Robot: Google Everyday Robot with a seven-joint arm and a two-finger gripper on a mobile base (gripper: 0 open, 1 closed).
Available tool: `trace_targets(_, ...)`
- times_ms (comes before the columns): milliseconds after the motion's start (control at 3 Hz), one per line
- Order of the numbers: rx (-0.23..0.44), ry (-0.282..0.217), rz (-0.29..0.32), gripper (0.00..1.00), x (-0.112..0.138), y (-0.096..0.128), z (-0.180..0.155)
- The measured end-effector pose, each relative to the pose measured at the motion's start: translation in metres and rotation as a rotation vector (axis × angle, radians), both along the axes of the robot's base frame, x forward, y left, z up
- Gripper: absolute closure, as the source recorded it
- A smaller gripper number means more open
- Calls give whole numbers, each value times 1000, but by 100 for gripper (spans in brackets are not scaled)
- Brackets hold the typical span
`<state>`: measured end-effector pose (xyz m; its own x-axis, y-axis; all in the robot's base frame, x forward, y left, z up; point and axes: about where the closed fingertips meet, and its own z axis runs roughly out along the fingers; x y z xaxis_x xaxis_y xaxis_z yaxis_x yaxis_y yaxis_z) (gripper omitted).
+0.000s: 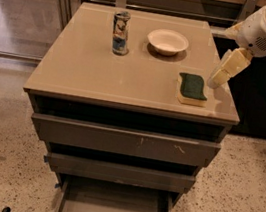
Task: Place sponge into bottom drawer
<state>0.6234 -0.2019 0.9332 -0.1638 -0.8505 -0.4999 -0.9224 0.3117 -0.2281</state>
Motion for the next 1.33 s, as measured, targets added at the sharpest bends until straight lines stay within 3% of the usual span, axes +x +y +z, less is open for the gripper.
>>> trace_targets(333,66,6,20,0,14,15,-28)
trace_targets(667,89,26,15,0,16,18,-51)
trace_targets(1333,81,86,-7,0,15,15,-91)
